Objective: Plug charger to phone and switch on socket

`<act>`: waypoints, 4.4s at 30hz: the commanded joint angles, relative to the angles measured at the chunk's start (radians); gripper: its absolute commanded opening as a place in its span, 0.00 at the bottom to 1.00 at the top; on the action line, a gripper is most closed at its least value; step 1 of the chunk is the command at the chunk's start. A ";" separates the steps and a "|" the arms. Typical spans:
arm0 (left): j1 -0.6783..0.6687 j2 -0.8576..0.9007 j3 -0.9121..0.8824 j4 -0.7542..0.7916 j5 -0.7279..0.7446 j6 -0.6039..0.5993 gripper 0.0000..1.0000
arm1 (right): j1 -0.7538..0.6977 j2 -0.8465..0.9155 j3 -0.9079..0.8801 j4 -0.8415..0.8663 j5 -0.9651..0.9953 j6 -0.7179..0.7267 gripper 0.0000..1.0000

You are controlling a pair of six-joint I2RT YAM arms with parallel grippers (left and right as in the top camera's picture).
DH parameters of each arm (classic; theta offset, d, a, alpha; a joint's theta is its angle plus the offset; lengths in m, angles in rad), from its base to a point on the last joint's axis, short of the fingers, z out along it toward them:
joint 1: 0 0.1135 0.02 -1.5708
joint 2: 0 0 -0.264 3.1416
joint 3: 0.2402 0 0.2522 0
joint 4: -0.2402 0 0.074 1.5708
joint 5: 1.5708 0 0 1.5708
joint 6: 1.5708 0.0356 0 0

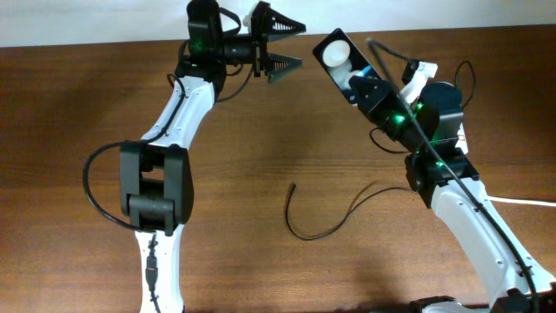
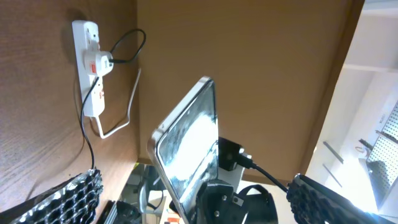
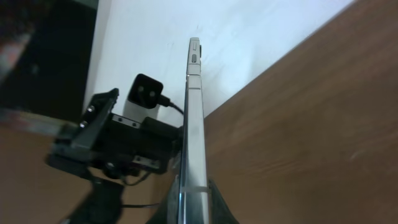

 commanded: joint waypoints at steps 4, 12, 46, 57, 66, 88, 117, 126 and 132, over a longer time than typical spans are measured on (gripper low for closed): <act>0.006 0.006 0.014 0.156 -0.094 -0.071 0.99 | 0.001 -0.006 0.021 0.134 -0.081 0.388 0.04; -0.066 0.006 0.014 0.159 -0.369 -0.089 0.99 | 0.064 -0.006 0.021 0.187 -0.001 0.594 0.04; -0.143 0.006 0.014 0.185 -0.441 0.004 0.99 | 0.086 -0.006 0.021 0.267 0.035 0.596 0.04; -0.141 0.006 0.014 0.185 -0.439 -0.002 0.99 | 0.086 -0.006 0.021 0.212 0.024 0.522 0.04; -0.146 0.006 0.014 0.376 -0.408 -0.141 0.99 | 0.085 -0.005 0.021 0.178 0.057 0.367 0.04; -0.186 0.007 0.014 0.356 -0.422 -0.140 0.86 | 0.085 -0.005 0.021 0.189 0.171 0.412 0.04; -0.194 0.007 0.014 0.356 -0.437 -0.174 0.00 | 0.085 -0.005 0.021 0.182 0.171 0.411 0.04; -0.193 0.007 0.014 0.357 -0.437 -0.197 0.00 | 0.085 -0.005 0.021 0.182 0.167 0.409 0.39; -0.181 0.007 0.014 0.357 -0.436 -0.196 0.00 | 0.085 -0.005 0.021 0.182 0.159 0.408 0.99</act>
